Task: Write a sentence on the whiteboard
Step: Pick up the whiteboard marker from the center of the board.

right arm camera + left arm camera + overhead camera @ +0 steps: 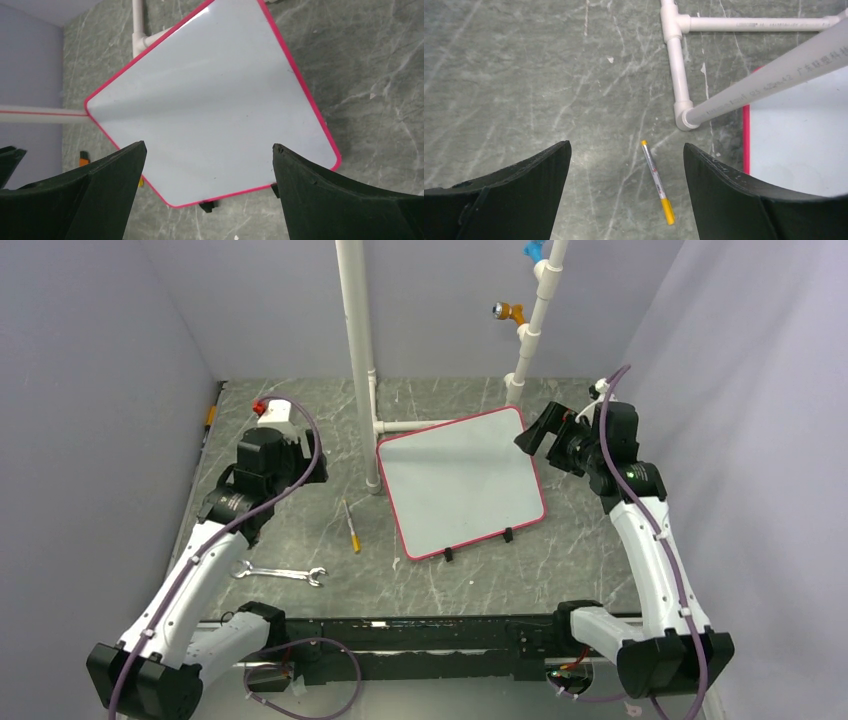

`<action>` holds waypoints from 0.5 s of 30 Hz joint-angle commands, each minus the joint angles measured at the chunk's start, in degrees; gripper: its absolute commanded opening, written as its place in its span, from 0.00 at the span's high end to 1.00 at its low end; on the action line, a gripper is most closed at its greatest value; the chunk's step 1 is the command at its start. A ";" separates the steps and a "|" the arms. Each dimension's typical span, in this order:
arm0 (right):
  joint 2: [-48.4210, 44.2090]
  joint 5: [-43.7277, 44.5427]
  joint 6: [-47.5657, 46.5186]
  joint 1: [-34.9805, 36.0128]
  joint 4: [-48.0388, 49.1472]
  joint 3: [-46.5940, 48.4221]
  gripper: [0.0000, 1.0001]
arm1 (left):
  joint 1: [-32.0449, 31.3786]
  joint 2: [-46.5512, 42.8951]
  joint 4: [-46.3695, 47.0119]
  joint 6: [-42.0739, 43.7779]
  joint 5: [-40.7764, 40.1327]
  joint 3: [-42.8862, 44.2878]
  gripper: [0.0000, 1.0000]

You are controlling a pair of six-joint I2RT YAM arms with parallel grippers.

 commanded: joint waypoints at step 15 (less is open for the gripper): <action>-15.70 -7.46 -1.64 0.35 -16.73 3.89 0.00 | -20.55 -1.40 -7.01 -28.33 -5.58 -18.02 0.37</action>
